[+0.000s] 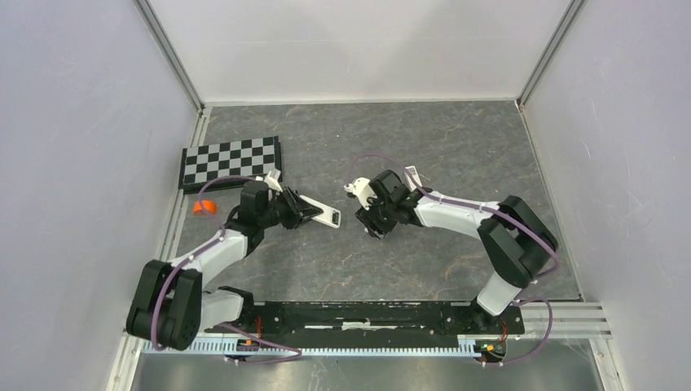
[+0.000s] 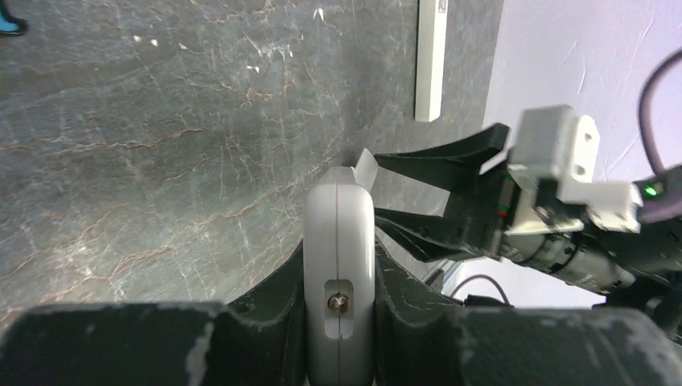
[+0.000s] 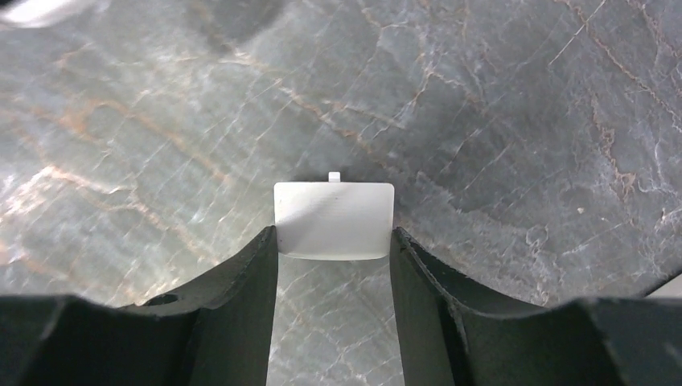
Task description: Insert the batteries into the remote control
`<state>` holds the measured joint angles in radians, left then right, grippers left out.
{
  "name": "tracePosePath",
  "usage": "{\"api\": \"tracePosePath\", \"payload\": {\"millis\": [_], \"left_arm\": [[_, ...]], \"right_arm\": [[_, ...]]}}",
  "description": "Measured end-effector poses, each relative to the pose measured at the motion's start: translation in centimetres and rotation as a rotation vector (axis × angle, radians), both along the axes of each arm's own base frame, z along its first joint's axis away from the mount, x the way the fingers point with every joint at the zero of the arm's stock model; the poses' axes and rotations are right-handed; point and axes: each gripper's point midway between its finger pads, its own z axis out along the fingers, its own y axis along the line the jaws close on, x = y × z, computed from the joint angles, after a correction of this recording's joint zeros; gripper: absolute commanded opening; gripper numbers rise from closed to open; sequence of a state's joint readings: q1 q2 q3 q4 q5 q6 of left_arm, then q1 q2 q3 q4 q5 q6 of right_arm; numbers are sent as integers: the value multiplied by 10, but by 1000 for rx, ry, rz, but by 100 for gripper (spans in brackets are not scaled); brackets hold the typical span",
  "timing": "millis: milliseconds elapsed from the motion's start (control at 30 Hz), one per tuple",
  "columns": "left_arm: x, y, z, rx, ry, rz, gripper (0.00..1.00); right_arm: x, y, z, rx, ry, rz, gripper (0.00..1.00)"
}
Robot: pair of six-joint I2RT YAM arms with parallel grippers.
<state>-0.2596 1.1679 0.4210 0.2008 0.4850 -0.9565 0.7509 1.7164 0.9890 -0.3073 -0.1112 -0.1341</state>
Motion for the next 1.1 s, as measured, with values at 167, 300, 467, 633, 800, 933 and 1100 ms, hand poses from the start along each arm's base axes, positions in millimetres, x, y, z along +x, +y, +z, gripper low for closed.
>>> {"api": "tracePosePath", "payload": {"millis": [167,300,467,633,800,933,1100], "left_arm": [[2,-13,-8,-12,46,-94,2],[3,-24,-9,-30,52,-166,2],[-4,-32,-7,-46,34,-240,2],[-12,-38,-3,-61,14,-303,2],[-17,-40,-1,-70,5,-334,2],[-20,-42,1,-73,-6,-353,2],[-21,-43,4,-68,-30,-368,2]], "right_arm": [[-14,7,26,107,-45,66,40],[-29,25,48,205,-87,147,39],[-45,44,59,255,-100,235,39],[-48,47,60,256,-101,256,38],[-41,54,68,260,-127,269,38],[-37,59,72,261,-140,274,39],[-37,60,72,258,-134,276,38]]}}
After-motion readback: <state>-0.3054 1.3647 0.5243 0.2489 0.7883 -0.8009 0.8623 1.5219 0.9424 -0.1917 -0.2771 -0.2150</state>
